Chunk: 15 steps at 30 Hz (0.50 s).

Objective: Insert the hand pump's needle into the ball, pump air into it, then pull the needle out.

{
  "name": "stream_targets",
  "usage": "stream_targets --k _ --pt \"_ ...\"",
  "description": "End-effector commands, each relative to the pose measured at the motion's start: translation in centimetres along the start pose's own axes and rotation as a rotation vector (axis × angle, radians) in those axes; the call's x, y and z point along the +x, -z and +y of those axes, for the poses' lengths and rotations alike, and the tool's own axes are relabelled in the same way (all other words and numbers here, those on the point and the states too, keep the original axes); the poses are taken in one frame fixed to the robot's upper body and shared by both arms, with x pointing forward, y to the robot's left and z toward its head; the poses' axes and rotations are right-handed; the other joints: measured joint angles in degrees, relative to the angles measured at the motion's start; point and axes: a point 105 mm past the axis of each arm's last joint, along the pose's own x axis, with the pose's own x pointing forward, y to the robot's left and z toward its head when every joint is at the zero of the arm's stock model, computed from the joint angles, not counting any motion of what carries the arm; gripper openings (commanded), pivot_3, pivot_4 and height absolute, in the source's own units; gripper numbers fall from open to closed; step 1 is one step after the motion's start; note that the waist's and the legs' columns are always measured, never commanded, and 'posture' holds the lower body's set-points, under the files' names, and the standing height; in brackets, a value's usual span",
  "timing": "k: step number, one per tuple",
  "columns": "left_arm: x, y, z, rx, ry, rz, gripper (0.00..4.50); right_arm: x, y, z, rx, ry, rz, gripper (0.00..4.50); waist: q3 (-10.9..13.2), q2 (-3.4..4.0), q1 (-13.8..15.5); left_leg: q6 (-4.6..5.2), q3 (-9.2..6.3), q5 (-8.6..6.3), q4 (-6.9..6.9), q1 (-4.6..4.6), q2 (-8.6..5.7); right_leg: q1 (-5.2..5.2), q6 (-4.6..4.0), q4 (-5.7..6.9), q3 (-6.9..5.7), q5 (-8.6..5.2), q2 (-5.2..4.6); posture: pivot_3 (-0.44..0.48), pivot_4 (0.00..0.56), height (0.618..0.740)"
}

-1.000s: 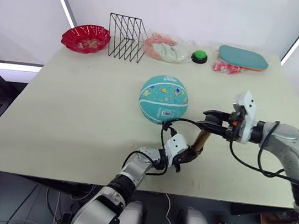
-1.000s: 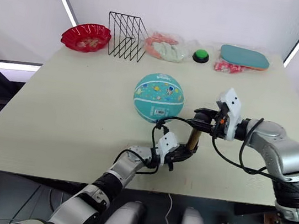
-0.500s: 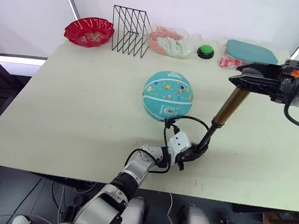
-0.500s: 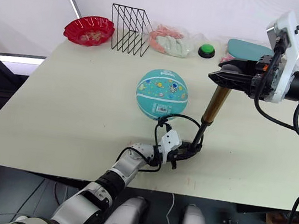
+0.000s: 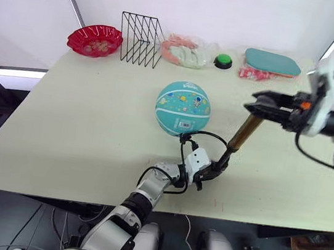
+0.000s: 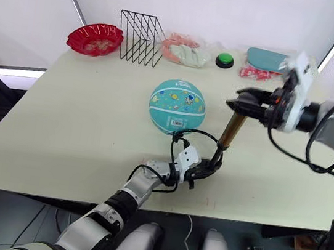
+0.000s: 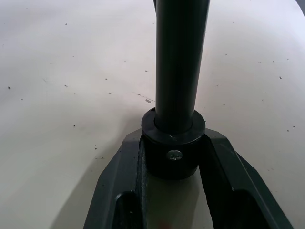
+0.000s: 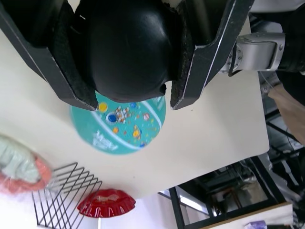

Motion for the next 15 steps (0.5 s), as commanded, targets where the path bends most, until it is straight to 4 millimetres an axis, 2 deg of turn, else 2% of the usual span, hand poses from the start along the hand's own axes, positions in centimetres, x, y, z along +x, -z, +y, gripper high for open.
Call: stream_targets --k 1,2,5,6,8,9,12,15 --pt "-1.0 3.3 -0.8 -0.097 -0.006 0.091 1.04 2.5 8.4 0.2 0.130 -0.009 0.204 1.94 -0.24 -0.11 0.02 -0.01 -0.01 0.00 -0.02 0.04 0.02 0.03 -0.01 0.00 0.00 -0.01 0.04 0.000 0.150 0.740" --pt "-1.0 3.3 -0.8 -0.097 -0.007 0.090 1.04 2.8 9.3 0.2 0.146 -0.007 0.212 1.94 -0.50 -0.11 0.01 -0.01 -0.02 0.00 -0.09 0.08 0.03 0.03 -0.02 -0.01 0.01 -0.01 0.07 0.000 0.150 0.740" --pt "-1.1 3.2 -0.9 -0.097 -0.009 0.089 1.04 3.8 14.1 0.7 0.184 -0.016 0.297 1.94 -1.04 -0.31 -0.12 -0.02 0.03 -0.01 -0.10 0.17 0.05 0.07 -0.02 -0.02 0.10 -0.02 0.12 0.000 0.150 0.740" --pt "-1.1 3.2 -0.9 -0.097 -0.010 0.090 1.04 4.0 15.1 1.1 0.184 -0.028 0.315 1.94 -1.15 -0.40 -0.12 -0.02 0.02 -0.01 -0.13 0.22 0.07 0.09 -0.03 -0.02 0.10 -0.02 0.15 0.000 0.150 0.740" --pt "-1.1 3.2 -0.9 -0.097 -0.010 0.090 1.04 4.1 15.5 1.2 0.172 -0.037 0.317 1.94 -1.28 -0.33 -0.21 -0.02 0.01 -0.01 -0.13 0.25 0.10 0.12 -0.03 -0.02 0.11 -0.02 0.19 0.000 0.150 0.740" --pt "-1.1 3.2 -1.0 -0.097 -0.010 0.091 1.04 4.0 15.2 1.0 0.158 -0.031 0.306 1.94 -1.38 -0.35 -0.27 -0.02 0.04 -0.01 -0.13 0.27 0.10 0.12 -0.03 -0.02 0.14 -0.02 0.18 0.000 0.150 0.740" --pt "-1.2 3.3 -0.9 -0.099 -0.013 0.094 1.04 3.6 11.3 -0.1 0.092 -0.005 0.210 1.94 -1.37 -0.37 -0.27 -0.03 -0.03 -0.02 -0.13 0.29 0.13 0.15 -0.03 -0.02 0.09 -0.03 0.21 0.000 0.150 0.740" --pt "-1.2 3.4 -0.9 -0.103 -0.013 0.098 1.04 2.6 7.5 -0.4 0.002 -0.005 0.148 1.94 -1.13 -0.24 -0.12 -0.03 -0.04 -0.02 -0.13 0.21 0.13 0.09 -0.03 -0.03 0.07 -0.03 0.21 0.000 0.150 0.740"
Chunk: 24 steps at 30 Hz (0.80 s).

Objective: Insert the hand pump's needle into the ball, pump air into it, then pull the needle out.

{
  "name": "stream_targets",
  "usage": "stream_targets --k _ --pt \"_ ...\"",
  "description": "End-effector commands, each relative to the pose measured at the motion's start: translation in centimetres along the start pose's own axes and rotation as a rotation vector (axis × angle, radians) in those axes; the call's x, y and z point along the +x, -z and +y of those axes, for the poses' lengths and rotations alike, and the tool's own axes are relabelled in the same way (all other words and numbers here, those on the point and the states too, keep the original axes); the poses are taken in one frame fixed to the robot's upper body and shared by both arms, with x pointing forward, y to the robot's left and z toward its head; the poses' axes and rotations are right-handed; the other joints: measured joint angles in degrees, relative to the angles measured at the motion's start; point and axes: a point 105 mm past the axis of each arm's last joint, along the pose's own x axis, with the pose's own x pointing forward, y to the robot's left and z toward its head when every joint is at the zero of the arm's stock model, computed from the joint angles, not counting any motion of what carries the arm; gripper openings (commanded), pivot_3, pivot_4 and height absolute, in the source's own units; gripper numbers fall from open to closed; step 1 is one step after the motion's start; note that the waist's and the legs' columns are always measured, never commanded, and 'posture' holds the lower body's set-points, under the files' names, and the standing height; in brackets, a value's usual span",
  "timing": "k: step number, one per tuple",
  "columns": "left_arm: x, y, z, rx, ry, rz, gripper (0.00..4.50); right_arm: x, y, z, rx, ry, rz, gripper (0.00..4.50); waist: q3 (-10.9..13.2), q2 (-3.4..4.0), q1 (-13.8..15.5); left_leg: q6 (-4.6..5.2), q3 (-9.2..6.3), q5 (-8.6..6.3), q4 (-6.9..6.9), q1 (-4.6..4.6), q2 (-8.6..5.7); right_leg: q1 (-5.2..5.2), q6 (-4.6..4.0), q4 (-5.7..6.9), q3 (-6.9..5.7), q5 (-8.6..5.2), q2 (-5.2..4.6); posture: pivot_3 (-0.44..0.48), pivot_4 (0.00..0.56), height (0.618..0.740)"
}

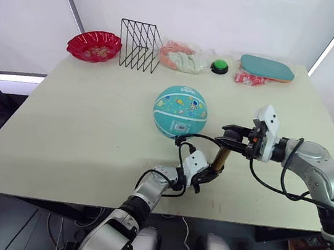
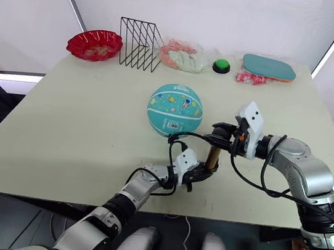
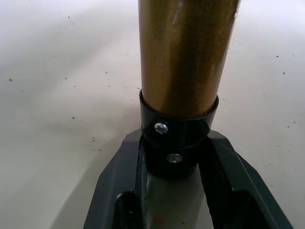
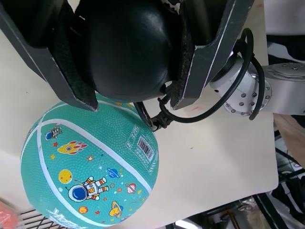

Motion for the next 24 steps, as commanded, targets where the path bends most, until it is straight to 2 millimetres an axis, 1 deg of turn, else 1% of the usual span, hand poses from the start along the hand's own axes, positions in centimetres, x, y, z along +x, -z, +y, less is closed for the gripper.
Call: stream_targets --k 1,2,6,8,9,11,15,18,20,22,24 --pt "-0.8 2.8 -0.7 -0.081 0.007 0.075 1.04 -1.7 -0.8 -0.6 0.011 0.035 0.054 1.94 0.28 0.07 0.21 0.00 0.00 0.00 0.00 -0.05 -0.01 -0.02 0.00 -0.01 0.00 0.00 -0.01 0.000 0.150 0.740" --pt "-0.8 2.8 -0.7 -0.081 0.007 0.076 1.04 -2.4 -2.5 -0.5 -0.009 0.037 0.020 1.94 0.57 0.19 0.38 0.00 0.01 0.00 0.00 -0.11 -0.03 -0.06 0.00 -0.02 0.01 0.00 -0.02 0.000 0.150 0.740" --pt "-0.8 2.8 -0.7 -0.083 0.012 0.076 1.04 -4.6 -7.4 0.0 -0.071 0.041 -0.056 1.94 1.26 0.60 0.66 0.00 -0.01 0.01 0.07 -0.48 -0.15 -0.32 -0.11 -0.03 0.01 0.08 -0.15 0.000 0.150 0.740" --pt "-0.7 2.8 -0.8 -0.084 0.018 0.076 1.04 -6.2 -10.6 0.4 -0.115 0.049 -0.107 1.94 1.35 0.75 0.72 0.01 -0.01 0.01 0.14 -0.80 -0.26 -0.58 -0.25 -0.03 0.00 0.18 -0.26 0.000 0.150 0.740" --pt "-0.7 2.8 -0.8 -0.085 0.020 0.076 1.04 -6.8 -11.6 0.5 -0.142 0.066 -0.109 1.94 1.39 0.75 0.73 0.01 -0.02 0.02 0.18 -1.02 -0.29 -0.78 -0.25 -0.02 -0.01 0.19 -0.29 0.000 0.150 0.740" --pt "-0.6 2.8 -0.8 -0.086 0.024 0.075 1.04 -7.7 -12.7 0.5 -0.170 0.102 -0.090 1.94 1.48 0.65 0.89 0.01 -0.03 0.02 0.24 -1.27 -0.34 -1.02 -0.27 0.01 -0.02 0.21 -0.34 0.000 0.150 0.740" --pt "-0.5 2.8 -0.8 -0.085 0.027 0.073 1.04 -8.8 -14.3 0.9 -0.156 0.119 -0.102 1.94 1.63 0.66 0.94 0.02 -0.02 0.02 0.25 -1.38 -0.38 -1.11 -0.26 0.00 -0.04 0.20 -0.40 0.000 0.150 0.740" --pt "-0.4 2.8 -0.9 -0.085 0.031 0.072 1.04 -9.6 -14.8 0.6 -0.116 0.149 -0.092 1.94 1.64 0.65 1.02 0.03 -0.01 0.02 0.25 -1.39 -0.40 -1.13 -0.26 0.01 -0.04 0.20 -0.42 0.000 0.150 0.740" --pt "-0.4 2.8 -1.0 -0.086 0.032 0.071 1.04 -9.8 -15.0 0.4 -0.096 0.157 -0.092 1.94 1.64 0.65 0.99 0.03 -0.01 0.02 0.25 -1.38 -0.40 -1.12 -0.26 0.01 -0.04 0.20 -0.42 0.000 0.150 0.740" --pt "-0.4 2.8 -1.0 -0.086 0.033 0.071 1.04 -9.0 -13.4 0.2 -0.078 0.152 -0.039 1.94 1.64 0.64 1.06 0.03 0.01 0.03 0.25 -1.37 -0.40 -1.12 -0.26 0.02 -0.03 0.20 -0.42 0.000 0.150 0.740" --pt "-0.4 2.7 -1.1 -0.083 0.032 0.070 1.04 -8.1 -11.8 -0.3 -0.027 0.148 -0.022 1.94 1.60 0.64 1.06 0.03 -0.02 0.02 0.25 -1.35 -0.39 -1.10 -0.26 0.01 -0.05 0.20 -0.41 0.000 0.150 0.740"
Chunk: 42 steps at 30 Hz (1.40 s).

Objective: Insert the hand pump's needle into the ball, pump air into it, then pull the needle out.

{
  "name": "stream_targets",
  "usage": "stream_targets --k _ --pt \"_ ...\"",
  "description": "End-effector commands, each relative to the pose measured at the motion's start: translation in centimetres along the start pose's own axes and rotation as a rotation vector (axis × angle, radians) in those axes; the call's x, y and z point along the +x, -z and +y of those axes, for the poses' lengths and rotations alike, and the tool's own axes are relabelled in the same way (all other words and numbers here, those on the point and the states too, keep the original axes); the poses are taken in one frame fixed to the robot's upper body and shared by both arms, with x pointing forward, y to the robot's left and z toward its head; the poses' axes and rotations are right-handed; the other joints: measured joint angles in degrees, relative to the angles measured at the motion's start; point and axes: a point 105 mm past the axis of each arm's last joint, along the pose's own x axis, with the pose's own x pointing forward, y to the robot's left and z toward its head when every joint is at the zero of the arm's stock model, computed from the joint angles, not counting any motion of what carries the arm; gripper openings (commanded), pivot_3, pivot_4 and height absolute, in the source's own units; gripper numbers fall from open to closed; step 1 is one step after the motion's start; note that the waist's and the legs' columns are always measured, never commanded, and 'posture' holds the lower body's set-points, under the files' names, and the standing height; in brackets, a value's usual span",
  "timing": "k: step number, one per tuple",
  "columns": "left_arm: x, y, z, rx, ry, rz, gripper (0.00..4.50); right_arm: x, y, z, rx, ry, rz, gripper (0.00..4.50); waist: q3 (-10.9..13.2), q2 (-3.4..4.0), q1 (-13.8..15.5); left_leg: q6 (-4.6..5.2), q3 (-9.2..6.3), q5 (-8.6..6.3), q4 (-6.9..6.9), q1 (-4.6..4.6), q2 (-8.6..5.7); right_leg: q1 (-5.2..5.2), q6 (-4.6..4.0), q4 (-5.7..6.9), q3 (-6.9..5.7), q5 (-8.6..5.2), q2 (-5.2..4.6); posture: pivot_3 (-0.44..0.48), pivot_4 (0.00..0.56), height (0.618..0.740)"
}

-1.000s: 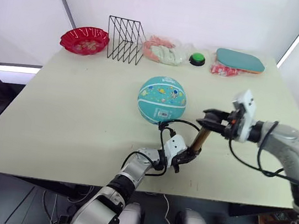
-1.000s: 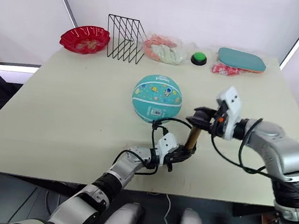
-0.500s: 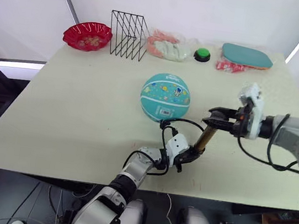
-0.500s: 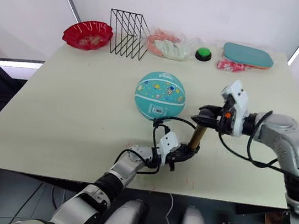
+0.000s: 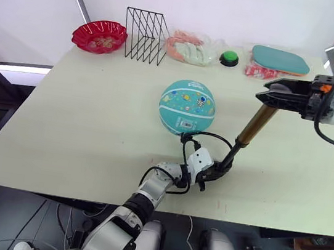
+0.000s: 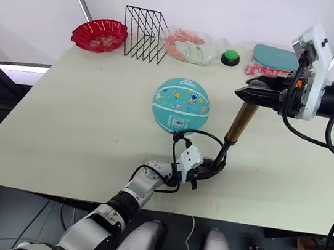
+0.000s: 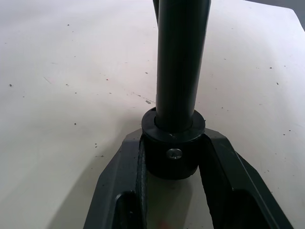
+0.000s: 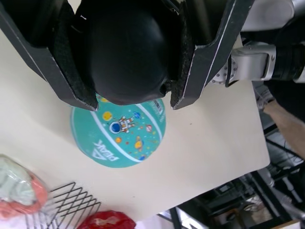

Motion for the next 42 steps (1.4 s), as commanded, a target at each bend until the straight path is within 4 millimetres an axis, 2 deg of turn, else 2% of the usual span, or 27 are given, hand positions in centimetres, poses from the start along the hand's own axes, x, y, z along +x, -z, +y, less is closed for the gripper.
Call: stream_targets --k 1,5,8,10,11,12,13,15,18,20,23,25,28,32,36,42 --pt "-1.3 4.2 -0.8 -0.109 -0.015 0.123 1.04 0.2 1.0 -0.7 0.013 0.048 -0.013 1.94 -0.03 0.02 -0.07 0.00 0.02 0.00 0.00 0.03 0.00 0.03 0.00 0.00 0.01 0.00 0.00 0.000 0.150 0.740" --pt "-1.4 4.2 -0.8 -0.110 -0.018 0.120 1.04 1.8 4.6 -0.9 0.096 0.030 0.021 1.94 -0.16 -0.13 -0.32 0.00 0.06 0.00 0.00 0.27 0.01 0.25 0.02 0.03 0.03 -0.01 0.01 0.000 0.150 0.740" --pt "-1.5 4.3 -0.9 -0.114 -0.024 0.119 1.04 3.6 8.8 -0.9 0.165 0.019 0.069 1.94 -0.24 -0.14 -0.59 0.00 0.04 0.00 0.01 0.44 0.06 0.44 0.13 0.03 0.00 -0.07 0.05 0.000 0.150 0.740" --pt "-1.5 4.3 -0.9 -0.115 -0.027 0.118 1.04 4.5 10.8 -0.6 0.188 0.012 0.085 1.94 -0.58 -0.41 -0.68 0.00 0.02 0.00 0.00 0.50 0.07 0.50 0.20 0.03 0.00 -0.12 0.07 0.000 0.150 0.740" --pt "-1.5 4.3 -0.9 -0.114 -0.028 0.118 1.04 4.9 12.2 -0.4 0.188 0.012 0.112 1.94 -0.63 -0.43 -0.67 0.00 0.00 0.00 -0.02 0.58 0.12 0.57 0.20 0.02 -0.01 -0.13 0.13 0.000 0.150 0.740" --pt "-1.5 4.2 -0.8 -0.112 -0.032 0.115 1.04 5.8 15.2 0.4 0.204 -0.009 0.164 1.94 -0.69 -0.39 -0.69 0.00 -0.01 -0.01 -0.02 0.70 0.14 0.70 0.21 0.01 -0.02 -0.14 0.16 0.000 0.150 0.740" --pt "-1.5 4.1 -0.7 -0.111 -0.036 0.113 1.04 6.5 17.3 1.2 0.213 -0.029 0.199 1.94 -0.78 -0.47 -0.70 0.00 0.04 -0.01 -0.07 0.91 0.14 0.88 0.25 -0.02 0.02 -0.17 0.16 0.000 0.150 0.740" --pt "-1.6 4.0 -0.6 -0.109 -0.042 0.112 1.04 7.3 20.4 2.2 0.237 -0.049 0.249 1.94 -1.33 -0.87 -0.77 0.01 0.03 -0.04 -0.26 1.31 0.20 1.15 0.25 -0.06 0.02 -0.21 0.21 0.000 0.150 0.740" --pt "-1.6 3.9 -0.5 -0.104 -0.044 0.114 1.04 7.6 22.1 2.2 0.204 -0.038 0.276 1.94 -1.72 -0.85 -1.10 0.04 0.05 -0.09 -0.26 1.46 0.28 1.25 0.34 -0.05 0.03 -0.37 0.26 0.000 0.150 0.740" --pt "-1.6 3.8 -0.3 -0.105 -0.050 0.111 1.04 7.2 20.8 1.3 0.191 -0.010 0.226 1.94 -1.79 -0.82 -1.09 0.04 0.01 -0.09 -0.26 1.58 0.34 1.34 0.34 -0.03 0.00 -0.37 0.32 0.000 0.150 0.740" --pt "-1.5 3.8 -0.2 -0.109 -0.055 0.112 1.04 5.6 16.7 0.0 0.111 0.031 0.137 1.94 -1.76 -0.72 -0.83 0.03 -0.08 -0.09 -0.26 1.52 0.40 1.33 0.33 -0.02 -0.10 -0.38 0.38 0.000 0.150 0.740" --pt "-1.5 3.8 -0.2 -0.109 -0.054 0.114 1.04 4.9 15.0 -0.3 0.077 0.037 0.112 1.94 -1.66 -0.64 -0.58 0.03 -0.08 -0.09 -0.24 1.44 0.38 1.28 0.33 -0.03 -0.09 -0.37 0.36 0.000 0.150 0.740" --pt "-1.1 3.7 -0.1 -0.112 -0.053 0.115 1.04 2.5 8.4 -0.8 0.002 0.057 -0.018 1.94 -1.11 -0.55 -0.18 0.03 -0.09 -0.09 -0.24 1.30 0.29 1.20 0.32 -0.06 -0.08 -0.37 0.30 0.000 0.150 0.740" --pt "-0.9 3.9 -0.3 -0.115 -0.041 0.119 1.04 0.1 3.4 -0.3 -0.038 0.071 -0.091 1.94 -0.31 -0.06 0.44 0.07 -0.07 -0.06 -0.02 0.44 -0.03 0.54 0.14 -0.05 -0.05 -0.14 -0.04 0.000 0.150 0.740" --pt "-0.8 4.1 -0.5 -0.122 -0.035 0.119 1.04 -2.1 -0.2 0.4 -0.066 0.093 -0.142 1.94 -0.14 -0.04 0.96 0.08 -0.09 -0.06 0.05 0.15 -0.08 0.30 0.08 -0.06 -0.07 -0.11 -0.08 0.000 0.150 0.740" --pt "-0.8 4.1 -0.6 -0.122 -0.029 0.120 1.04 -4.1 -2.8 0.9 -0.068 0.119 -0.157 1.94 -0.06 -0.04 0.94 0.10 -0.04 -0.07 0.05 -0.10 -0.10 0.01 0.07 -0.05 -0.03 -0.10 -0.09 0.000 0.150 0.740"
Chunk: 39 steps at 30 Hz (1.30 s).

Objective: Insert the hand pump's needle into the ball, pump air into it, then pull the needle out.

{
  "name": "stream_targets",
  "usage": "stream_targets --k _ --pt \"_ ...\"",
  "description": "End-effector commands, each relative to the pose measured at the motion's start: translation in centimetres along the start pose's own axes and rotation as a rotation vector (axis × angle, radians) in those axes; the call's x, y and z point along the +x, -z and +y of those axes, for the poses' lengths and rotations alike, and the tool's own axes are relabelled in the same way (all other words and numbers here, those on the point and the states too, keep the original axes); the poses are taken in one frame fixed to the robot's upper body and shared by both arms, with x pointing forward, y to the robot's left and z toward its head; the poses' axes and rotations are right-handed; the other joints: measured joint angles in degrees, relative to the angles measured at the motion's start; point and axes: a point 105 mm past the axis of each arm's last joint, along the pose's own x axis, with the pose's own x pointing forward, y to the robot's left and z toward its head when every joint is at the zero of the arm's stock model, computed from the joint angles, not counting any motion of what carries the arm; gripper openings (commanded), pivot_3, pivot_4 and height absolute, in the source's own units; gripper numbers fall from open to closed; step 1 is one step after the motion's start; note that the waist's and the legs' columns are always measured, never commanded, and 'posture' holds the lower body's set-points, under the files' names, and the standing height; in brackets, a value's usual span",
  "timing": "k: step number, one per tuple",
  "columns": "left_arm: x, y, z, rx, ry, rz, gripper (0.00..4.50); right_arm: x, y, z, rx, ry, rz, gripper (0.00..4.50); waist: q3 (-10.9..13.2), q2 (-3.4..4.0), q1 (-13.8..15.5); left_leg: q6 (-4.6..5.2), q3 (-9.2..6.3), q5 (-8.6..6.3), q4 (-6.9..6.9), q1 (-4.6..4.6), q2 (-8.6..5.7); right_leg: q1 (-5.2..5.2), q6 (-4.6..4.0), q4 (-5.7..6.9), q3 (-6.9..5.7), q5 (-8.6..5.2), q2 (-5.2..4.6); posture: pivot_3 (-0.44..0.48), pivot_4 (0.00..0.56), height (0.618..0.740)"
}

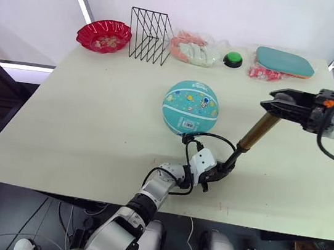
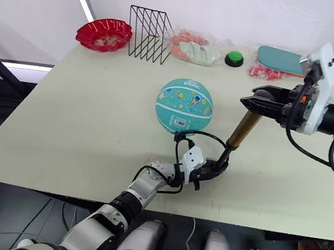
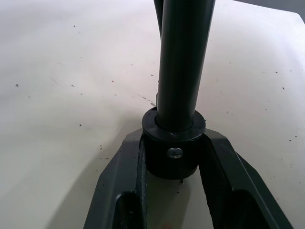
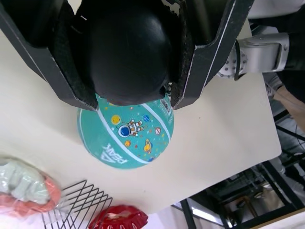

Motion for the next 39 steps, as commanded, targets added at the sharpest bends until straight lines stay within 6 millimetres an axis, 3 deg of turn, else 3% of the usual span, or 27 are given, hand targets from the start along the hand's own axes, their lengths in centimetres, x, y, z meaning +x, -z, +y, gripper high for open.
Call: stream_targets --k 1,4,13,18,21,24,25,26,31,35,39 --pt "-1.5 4.3 -0.4 -0.119 -0.027 0.125 1.04 -2.6 -4.0 0.5 -0.089 0.049 -0.108 1.94 0.01 0.01 -0.01 0.00 0.01 0.00 0.00 -0.01 0.00 -0.02 0.00 0.01 0.01 0.00 0.00 0.000 0.150 0.740" --pt "-1.5 4.3 -0.5 -0.119 -0.025 0.124 1.04 -2.0 -2.9 0.5 -0.056 0.043 -0.069 1.94 0.02 -0.01 -0.01 0.00 0.00 0.00 0.00 -0.01 0.01 -0.02 0.00 0.02 0.00 0.00 0.01 0.000 0.150 0.740" --pt "-1.7 4.4 -0.6 -0.116 -0.026 0.123 1.04 1.9 6.0 -0.5 0.083 0.032 0.119 1.94 -0.29 -0.23 -0.75 0.04 0.08 -0.02 -0.01 0.59 0.11 0.56 0.12 0.04 0.03 -0.08 0.09 0.000 0.150 0.740" --pt "-1.9 4.3 -0.4 -0.119 -0.039 0.121 1.04 4.4 13.3 -0.4 0.182 0.010 0.238 1.94 -0.74 -0.70 -1.49 0.05 0.01 -0.04 -0.09 1.10 0.19 1.03 0.29 0.01 -0.07 -0.20 0.14 0.000 0.150 0.740" --pt "-1.9 4.1 -0.3 -0.120 -0.045 0.119 1.04 5.0 15.9 -0.3 0.193 0.005 0.279 1.94 -1.02 -0.80 -1.53 0.04 0.01 -0.04 -0.13 1.21 0.21 1.10 0.30 0.00 -0.06 -0.20 0.15 0.000 0.150 0.740" --pt "-2.0 4.1 -0.3 -0.116 -0.044 0.122 1.04 6.1 21.5 0.8 0.237 -0.019 0.387 1.94 -1.47 -1.23 -1.55 0.04 0.01 -0.05 -0.22 1.36 0.23 1.17 0.28 0.00 -0.04 -0.21 0.20 0.000 0.150 0.740" --pt "-2.1 4.1 -0.3 -0.115 -0.045 0.123 1.04 6.2 22.4 1.1 0.221 -0.024 0.418 1.94 -1.59 -1.26 -1.56 0.03 -0.03 -0.05 -0.23 1.44 0.27 1.24 0.23 0.00 -0.05 -0.24 0.24 0.000 0.150 0.740" --pt "-2.1 4.1 -0.2 -0.115 -0.045 0.125 1.04 6.3 22.2 1.1 0.202 -0.027 0.416 1.94 -1.68 -1.14 -1.61 0.02 -0.02 -0.06 -0.23 1.47 0.28 1.26 0.21 0.00 -0.05 -0.26 0.25 0.000 0.150 0.740" --pt "-2.2 4.1 -0.2 -0.116 -0.048 0.130 1.04 6.3 16.6 0.1 0.153 -0.023 0.253 1.94 -1.69 -1.11 -1.60 0.02 -0.06 -0.07 -0.26 1.53 0.36 1.31 0.21 -0.02 -0.06 -0.27 0.31 0.000 0.150 0.740" --pt "-2.1 4.3 -0.3 -0.118 -0.041 0.137 1.04 4.3 9.1 -0.5 0.041 -0.032 0.110 1.94 -1.01 -0.65 -1.37 0.02 -0.05 -0.06 -0.25 1.29 0.33 1.14 0.20 -0.02 -0.05 -0.26 0.29 0.000 0.150 0.740" --pt "-2.0 4.4 -0.4 -0.118 -0.036 0.136 1.04 2.8 5.2 -0.2 0.000 -0.041 0.054 1.94 -0.44 -0.12 -0.98 0.03 -0.07 -0.06 -0.16 0.78 0.20 0.74 -0.08 -0.02 -0.08 -0.08 0.18 0.000 0.150 0.740"
